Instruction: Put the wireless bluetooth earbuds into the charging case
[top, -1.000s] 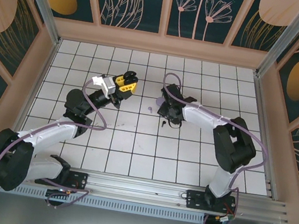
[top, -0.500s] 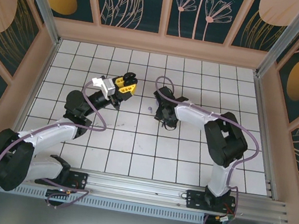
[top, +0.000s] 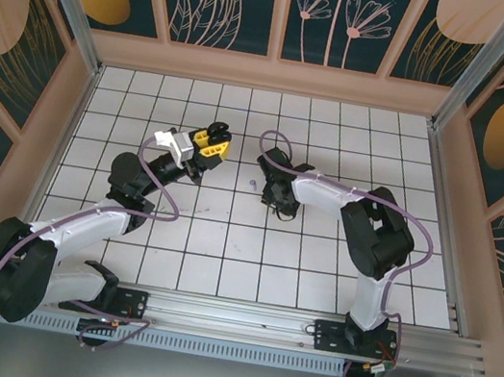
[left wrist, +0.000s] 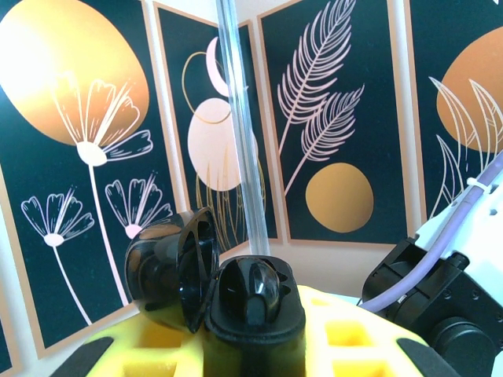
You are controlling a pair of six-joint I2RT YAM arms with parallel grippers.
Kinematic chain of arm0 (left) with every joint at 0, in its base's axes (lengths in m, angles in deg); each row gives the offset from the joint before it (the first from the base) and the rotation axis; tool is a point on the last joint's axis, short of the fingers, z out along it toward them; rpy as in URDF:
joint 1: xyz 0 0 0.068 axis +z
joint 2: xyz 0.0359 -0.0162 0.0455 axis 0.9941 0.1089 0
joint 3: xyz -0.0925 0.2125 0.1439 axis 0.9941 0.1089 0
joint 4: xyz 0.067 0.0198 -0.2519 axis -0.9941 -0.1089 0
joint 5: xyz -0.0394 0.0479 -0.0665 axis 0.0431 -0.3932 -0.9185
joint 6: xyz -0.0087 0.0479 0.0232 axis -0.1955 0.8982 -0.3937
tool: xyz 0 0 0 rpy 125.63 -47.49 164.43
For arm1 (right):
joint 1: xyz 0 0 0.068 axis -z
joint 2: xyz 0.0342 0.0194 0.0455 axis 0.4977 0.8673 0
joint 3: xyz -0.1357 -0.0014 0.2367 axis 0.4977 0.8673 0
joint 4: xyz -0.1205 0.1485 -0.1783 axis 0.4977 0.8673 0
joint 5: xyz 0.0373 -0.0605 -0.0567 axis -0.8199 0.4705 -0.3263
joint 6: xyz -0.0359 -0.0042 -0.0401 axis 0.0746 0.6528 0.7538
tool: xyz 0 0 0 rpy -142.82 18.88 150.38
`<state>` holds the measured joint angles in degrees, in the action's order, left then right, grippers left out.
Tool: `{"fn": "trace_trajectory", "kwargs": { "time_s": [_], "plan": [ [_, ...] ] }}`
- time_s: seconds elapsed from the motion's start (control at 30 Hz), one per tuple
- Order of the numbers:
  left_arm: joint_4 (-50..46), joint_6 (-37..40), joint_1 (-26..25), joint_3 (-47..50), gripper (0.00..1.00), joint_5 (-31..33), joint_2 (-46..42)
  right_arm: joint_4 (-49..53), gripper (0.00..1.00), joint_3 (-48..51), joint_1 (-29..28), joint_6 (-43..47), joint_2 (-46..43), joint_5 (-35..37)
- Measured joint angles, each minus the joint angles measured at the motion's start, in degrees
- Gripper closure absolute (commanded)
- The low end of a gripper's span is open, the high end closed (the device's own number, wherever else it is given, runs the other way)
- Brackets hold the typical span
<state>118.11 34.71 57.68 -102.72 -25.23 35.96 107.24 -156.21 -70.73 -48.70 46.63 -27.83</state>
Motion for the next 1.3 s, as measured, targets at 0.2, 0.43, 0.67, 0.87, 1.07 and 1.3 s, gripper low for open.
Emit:
{"fn": "trace_trajectory", "kwargs": {
  "time_s": [0.2, 0.43, 0.67, 0.87, 1.07, 1.3],
  "plan": [
    [0.0, 0.0, 0.0, 0.0, 1.00, 0.0, 0.0, 0.1, 0.62, 0.0, -1.4, 0.0, 0.1, 0.9],
    [0.0, -0.1, 0.0, 0.2, 1.00, 0.0, 0.0, 0.1, 0.62, 0.0, -1.7, 0.0, 0.4, 1.5],
    [0.0, -0.3, 0.0, 0.2, 1.00, 0.0, -0.1, 1.1, 0.67, -0.8, -1.7, -0.2, 1.0, 2.1],
    [0.0, -0.3, 0.0, 0.2, 1.00, 0.0, -0.2, 1.7, 0.73, -1.1, -1.7, -0.1, 1.2, 2.5],
    [0.0, -0.3, 0.0, 0.2, 1.00, 0.0, -0.2, 1.5, 0.77, -1.0, -1.7, -0.2, 1.2, 2.6],
    [-0.1, -0.3, 0.0, 0.2, 1.00, 0.0, -0.7, -1.3, 0.81, 1.6, -1.7, -0.1, -0.7, 2.7]
  ]
}}
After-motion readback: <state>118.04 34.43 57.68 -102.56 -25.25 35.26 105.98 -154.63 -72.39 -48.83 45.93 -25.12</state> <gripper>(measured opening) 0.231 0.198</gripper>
